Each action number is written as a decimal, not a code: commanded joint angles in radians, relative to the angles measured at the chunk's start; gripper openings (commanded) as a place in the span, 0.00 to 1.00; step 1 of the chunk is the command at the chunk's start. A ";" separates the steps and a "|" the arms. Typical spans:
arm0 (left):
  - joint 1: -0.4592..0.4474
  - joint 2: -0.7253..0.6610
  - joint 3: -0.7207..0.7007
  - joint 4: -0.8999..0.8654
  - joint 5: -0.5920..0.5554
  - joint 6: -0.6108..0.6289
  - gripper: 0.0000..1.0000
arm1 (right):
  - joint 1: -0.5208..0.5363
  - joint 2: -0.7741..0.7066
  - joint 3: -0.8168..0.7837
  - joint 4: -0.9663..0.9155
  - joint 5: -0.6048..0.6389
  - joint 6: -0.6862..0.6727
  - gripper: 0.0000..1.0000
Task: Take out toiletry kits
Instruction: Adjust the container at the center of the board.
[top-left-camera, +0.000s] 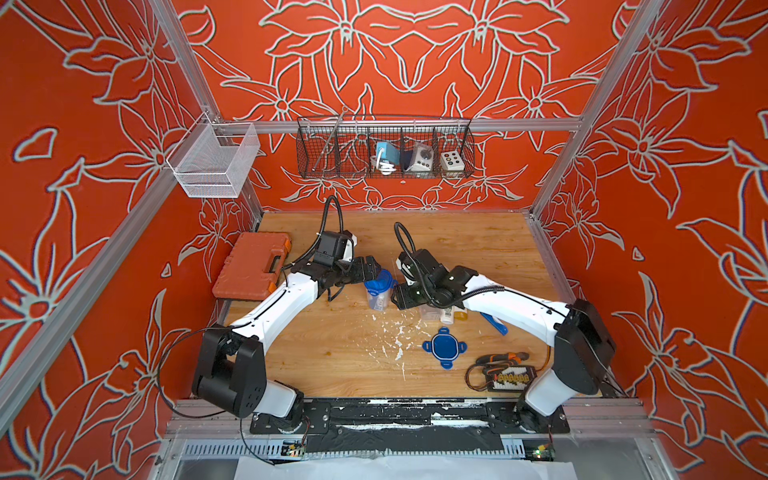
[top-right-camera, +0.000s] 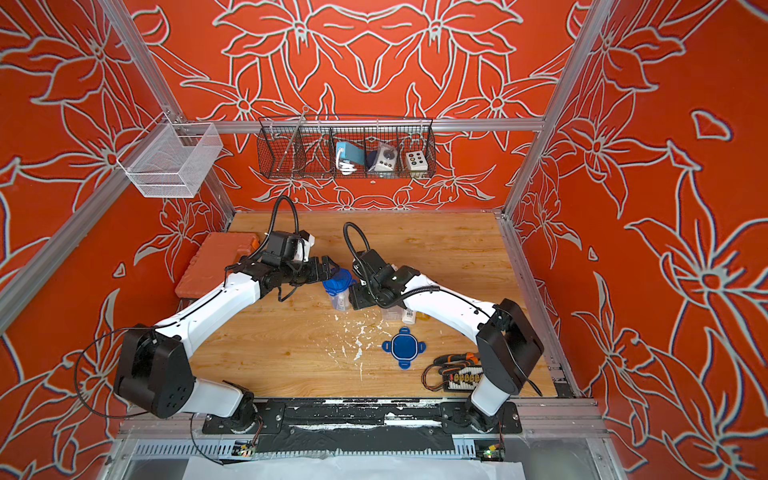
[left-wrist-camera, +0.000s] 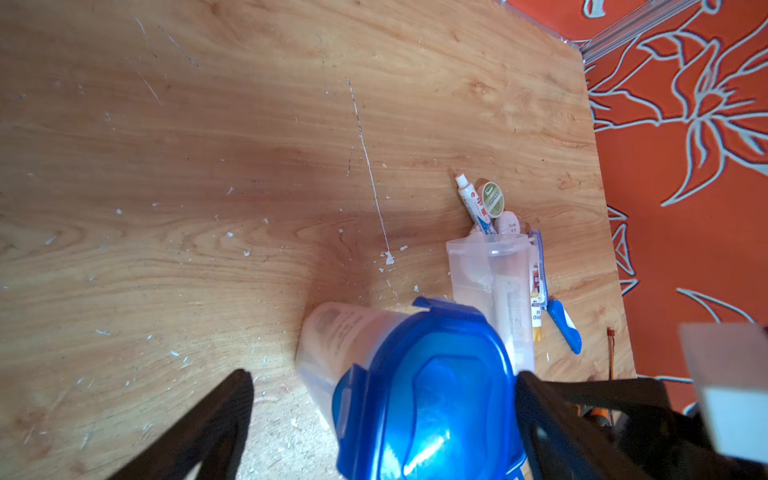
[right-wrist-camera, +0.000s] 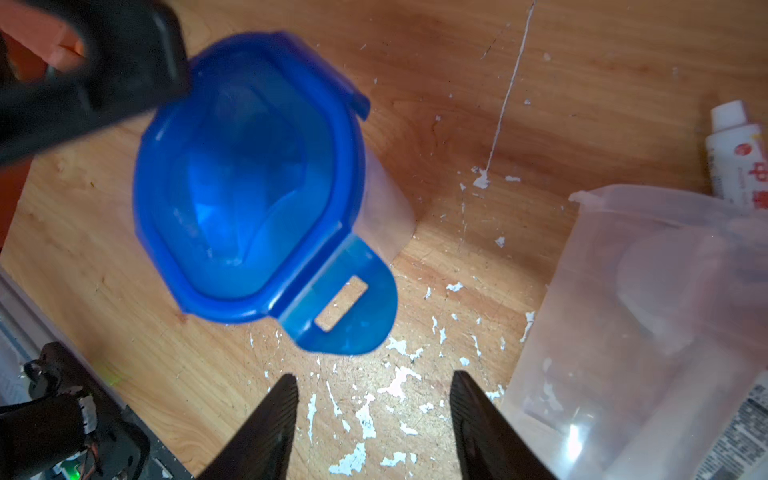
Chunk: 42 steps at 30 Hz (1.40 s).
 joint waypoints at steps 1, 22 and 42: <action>0.001 0.025 -0.013 -0.005 0.010 0.036 0.92 | 0.002 0.035 0.063 -0.067 0.092 -0.010 0.60; 0.001 -0.022 -0.107 -0.027 0.038 0.036 0.87 | -0.075 0.182 0.286 -0.146 0.101 -0.052 0.58; 0.001 0.001 0.024 -0.063 0.071 0.015 0.92 | -0.107 0.324 0.492 -0.171 -0.061 -0.131 0.55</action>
